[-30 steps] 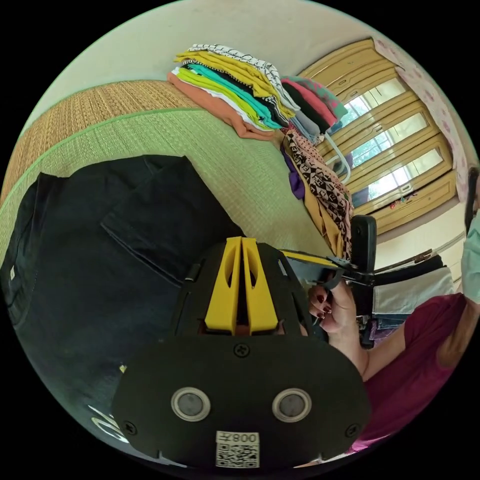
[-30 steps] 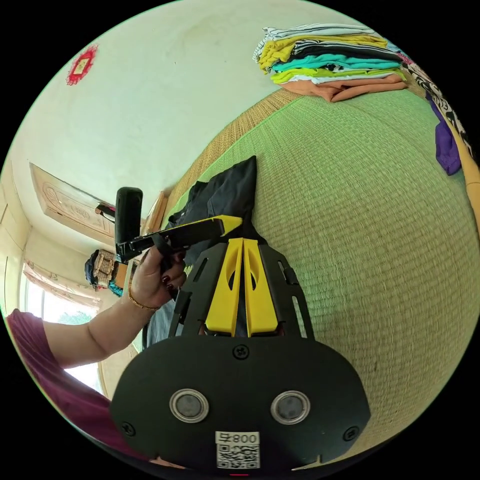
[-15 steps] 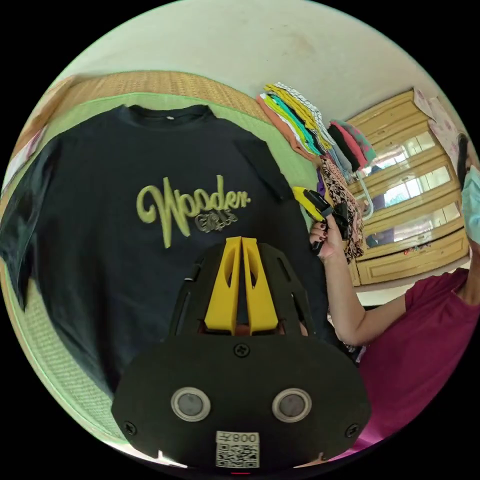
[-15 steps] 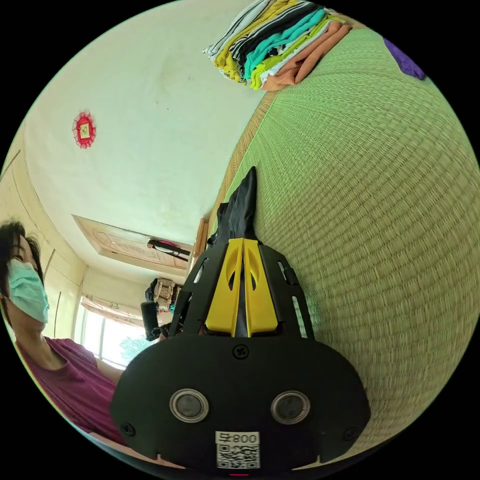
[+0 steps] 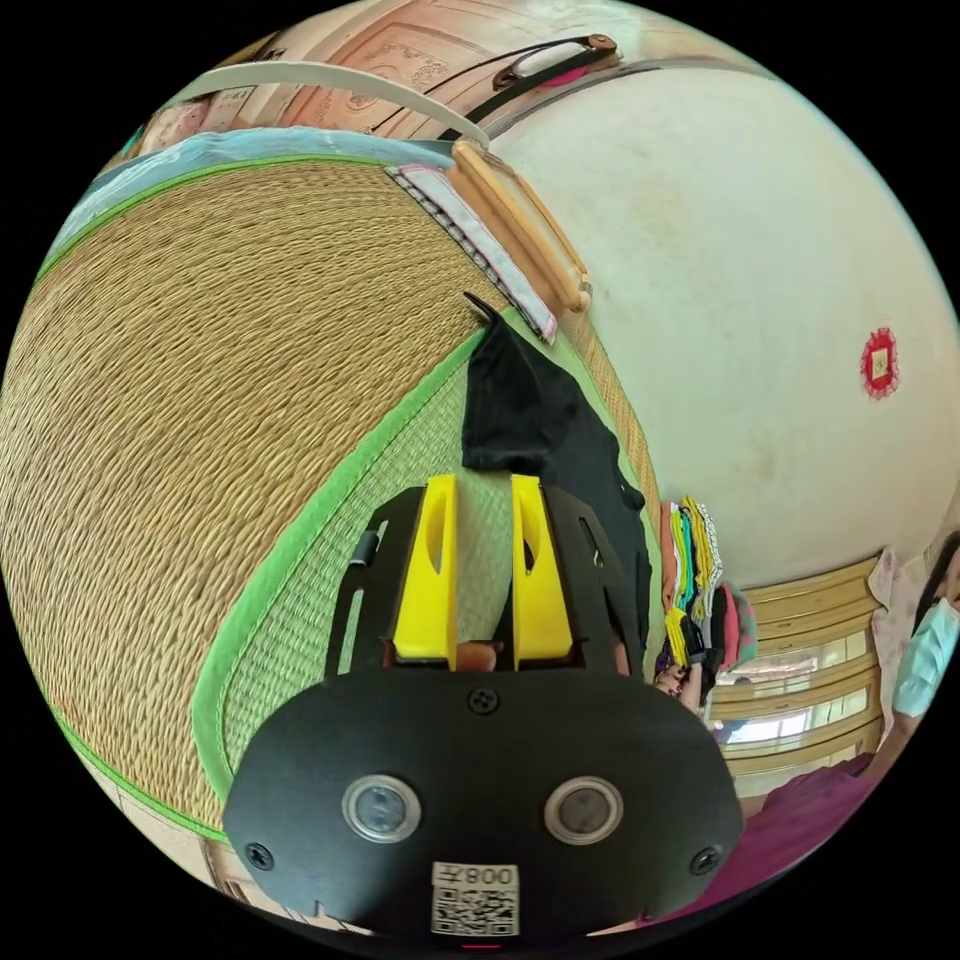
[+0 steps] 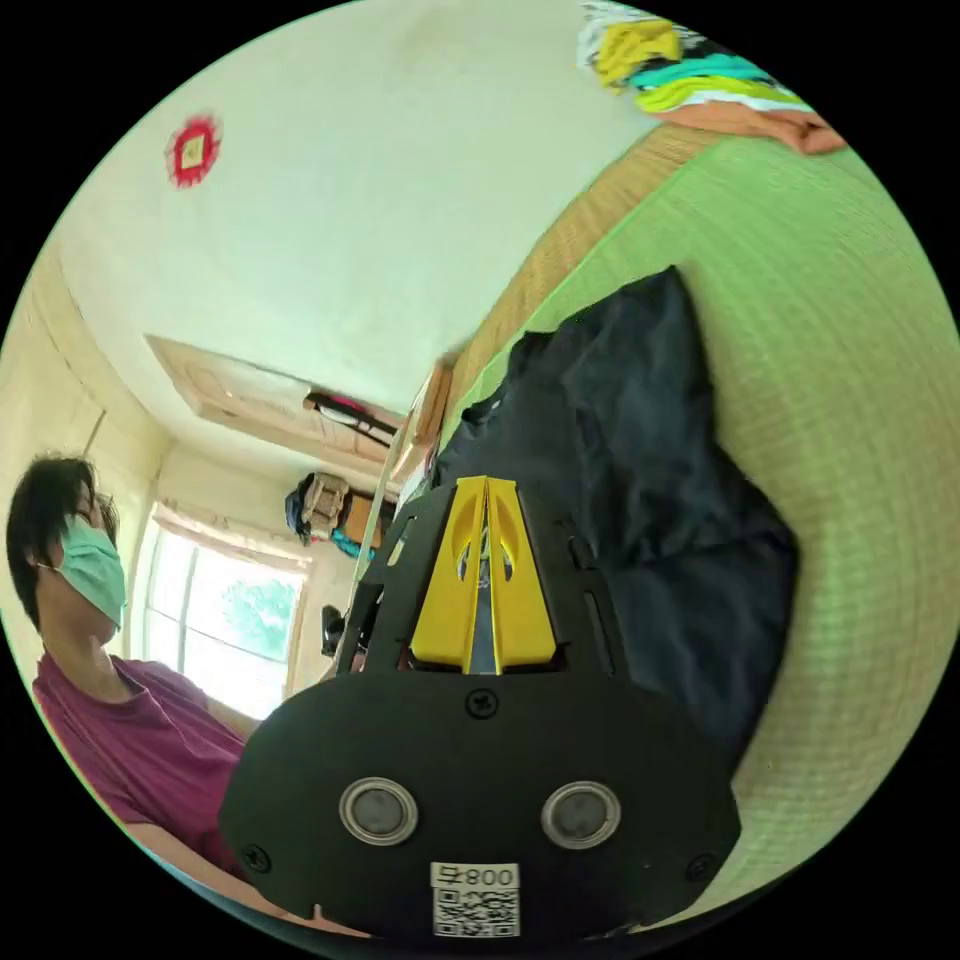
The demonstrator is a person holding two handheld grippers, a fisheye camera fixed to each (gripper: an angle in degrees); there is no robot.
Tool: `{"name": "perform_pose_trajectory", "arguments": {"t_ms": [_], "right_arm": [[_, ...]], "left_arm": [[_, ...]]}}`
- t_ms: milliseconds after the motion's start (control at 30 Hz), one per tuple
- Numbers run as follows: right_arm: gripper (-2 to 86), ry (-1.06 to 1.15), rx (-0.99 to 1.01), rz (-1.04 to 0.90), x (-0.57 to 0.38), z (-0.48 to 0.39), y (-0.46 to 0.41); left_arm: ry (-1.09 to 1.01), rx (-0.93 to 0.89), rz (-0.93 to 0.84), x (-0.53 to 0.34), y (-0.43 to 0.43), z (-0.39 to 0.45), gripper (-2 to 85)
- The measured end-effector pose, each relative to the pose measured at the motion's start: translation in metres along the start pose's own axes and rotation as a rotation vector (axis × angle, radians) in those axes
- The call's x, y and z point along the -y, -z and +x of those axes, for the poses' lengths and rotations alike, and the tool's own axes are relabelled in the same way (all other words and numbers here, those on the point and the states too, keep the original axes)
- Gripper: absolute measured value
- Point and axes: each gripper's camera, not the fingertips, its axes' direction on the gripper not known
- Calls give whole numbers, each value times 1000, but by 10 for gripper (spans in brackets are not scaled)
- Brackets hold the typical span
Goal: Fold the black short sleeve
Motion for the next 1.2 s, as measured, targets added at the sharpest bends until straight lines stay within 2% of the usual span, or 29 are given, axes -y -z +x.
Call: {"name": "perform_pose_trajectory", "arguments": {"t_ms": [100,300,500,600,733,800,933,1033,1200], "right_arm": [[65,197,-48,-218,25,-74,-112],[90,563,-198,-476,35,-207,-329],[114,762,-357,-677,13,-272,-506],[116,825,-441,-728,-1,-286,-563],[109,856,-555,-759,-15,-285,-609],[84,859,-609,-712,-15,-283,-620],[38,823,-603,-710,-3,-278,-629],[16,768,-524,-700,17,-271,-620],[6,598,-274,-565,81,-246,-544]], "left_arm": [[-21,-23,5,19,12,16,77],[-60,-40,-6,42,38,48,59],[-48,-112,-5,50,64,62,36],[-65,-119,2,48,76,75,31],[-85,-112,3,42,89,96,27],[-92,-112,-2,38,92,104,26],[-126,-88,10,28,103,129,24],[-192,-80,33,20,111,155,22],[-386,-50,55,6,122,217,20]]}}
